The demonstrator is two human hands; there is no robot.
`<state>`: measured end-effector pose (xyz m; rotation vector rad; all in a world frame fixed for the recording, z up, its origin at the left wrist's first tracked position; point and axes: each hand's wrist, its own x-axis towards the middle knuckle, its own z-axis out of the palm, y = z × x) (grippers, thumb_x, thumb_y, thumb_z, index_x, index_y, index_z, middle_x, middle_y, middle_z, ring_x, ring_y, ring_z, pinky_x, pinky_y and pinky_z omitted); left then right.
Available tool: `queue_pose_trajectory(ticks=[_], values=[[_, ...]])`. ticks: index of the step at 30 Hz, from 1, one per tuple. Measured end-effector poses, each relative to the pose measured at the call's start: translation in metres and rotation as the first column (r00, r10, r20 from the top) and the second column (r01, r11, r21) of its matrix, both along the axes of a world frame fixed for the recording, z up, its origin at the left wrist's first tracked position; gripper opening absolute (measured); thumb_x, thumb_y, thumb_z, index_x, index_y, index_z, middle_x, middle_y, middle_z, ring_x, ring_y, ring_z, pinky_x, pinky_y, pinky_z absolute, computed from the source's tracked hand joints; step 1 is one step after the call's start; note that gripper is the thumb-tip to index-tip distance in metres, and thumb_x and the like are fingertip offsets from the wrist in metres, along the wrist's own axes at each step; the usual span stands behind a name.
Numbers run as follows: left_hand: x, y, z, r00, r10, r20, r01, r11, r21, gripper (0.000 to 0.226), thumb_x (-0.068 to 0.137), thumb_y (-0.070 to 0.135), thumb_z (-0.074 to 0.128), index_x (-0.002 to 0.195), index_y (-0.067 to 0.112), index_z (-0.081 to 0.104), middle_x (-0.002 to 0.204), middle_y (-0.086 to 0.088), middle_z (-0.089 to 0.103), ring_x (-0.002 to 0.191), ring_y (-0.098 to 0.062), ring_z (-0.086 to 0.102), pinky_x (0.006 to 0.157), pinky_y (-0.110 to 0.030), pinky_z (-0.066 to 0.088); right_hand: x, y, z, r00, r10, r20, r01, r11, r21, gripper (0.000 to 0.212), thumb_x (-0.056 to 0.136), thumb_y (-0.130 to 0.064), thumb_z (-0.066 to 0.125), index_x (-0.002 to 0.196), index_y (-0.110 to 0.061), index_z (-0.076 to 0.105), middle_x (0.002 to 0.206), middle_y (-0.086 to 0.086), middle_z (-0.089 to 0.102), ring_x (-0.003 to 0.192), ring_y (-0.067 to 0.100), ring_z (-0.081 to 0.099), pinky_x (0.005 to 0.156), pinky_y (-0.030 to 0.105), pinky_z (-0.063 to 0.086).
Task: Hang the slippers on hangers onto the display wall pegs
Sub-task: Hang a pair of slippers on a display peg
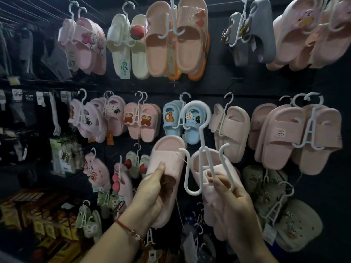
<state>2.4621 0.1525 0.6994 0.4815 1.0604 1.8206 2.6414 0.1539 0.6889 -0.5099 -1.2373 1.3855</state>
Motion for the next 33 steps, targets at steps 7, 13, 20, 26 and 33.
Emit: queue_pose_trajectory(ticks=[7,13,20,26,33], values=[[0.011,-0.008,0.006,0.981,-0.025,0.193,0.000,0.992,0.130,0.012,0.097,0.019,0.063,0.090,0.010,0.061,0.060,-0.007,0.070,0.050,-0.014,0.068,0.047,-0.024,0.056,-0.007,0.004,-0.032,0.966,-0.188,0.178,0.185,0.982,0.036,0.029,0.075,-0.032,0.073,0.093,-0.010,0.076,0.100,0.007,0.076,0.077,0.022,0.064,0.067,0.029,0.048],[0.011,-0.011,0.010,0.905,-0.165,0.393,0.080,0.972,0.223,0.019,0.090,0.023,0.068,0.087,0.004,0.069,0.074,-0.011,0.075,0.059,-0.017,0.073,0.055,-0.029,0.062,-0.013,0.007,-0.038,0.962,-0.152,0.226,0.163,0.986,-0.031,0.006,0.089,-0.008,0.071,0.087,-0.010,0.077,0.094,0.005,0.075,0.073,0.007,0.063,0.065,0.016,0.048],[0.013,-0.021,0.002,0.934,-0.223,0.279,0.146,0.951,0.273,0.034,0.075,0.023,0.070,0.104,0.005,0.069,0.095,-0.017,0.077,0.077,-0.023,0.077,0.062,-0.032,0.063,-0.025,0.007,-0.024,0.997,-0.072,-0.039,0.058,0.958,-0.282,0.017,0.088,-0.014,0.067,0.093,0.002,0.074,0.090,0.019,0.076,0.078,0.022,0.073,0.066,0.027,0.054],[0.017,-0.033,-0.018,0.972,-0.172,0.161,0.139,0.971,0.195,0.036,0.076,0.025,0.071,0.110,0.014,0.066,0.086,-0.008,0.076,0.070,-0.017,0.074,0.064,-0.028,0.060,-0.033,0.008,-0.010,0.976,-0.045,-0.211,-0.026,0.946,-0.325,0.032,0.096,-0.011,0.059,0.117,0.012,0.061,0.111,0.035,0.067,0.107,0.043,0.067,0.085,0.042,0.060],[0.017,-0.042,-0.020,0.969,-0.160,0.189,0.133,0.980,0.148,0.045,0.077,0.025,0.074,0.117,0.005,0.066,0.092,-0.017,0.075,0.070,-0.022,0.073,0.052,-0.026,0.057,-0.036,-0.004,0.004,0.978,0.063,-0.199,-0.116,0.956,-0.269,0.021,0.098,-0.007,0.056,0.097,0.009,0.070,0.102,0.034,0.070,0.093,0.038,0.072,0.073,0.037,0.062]])
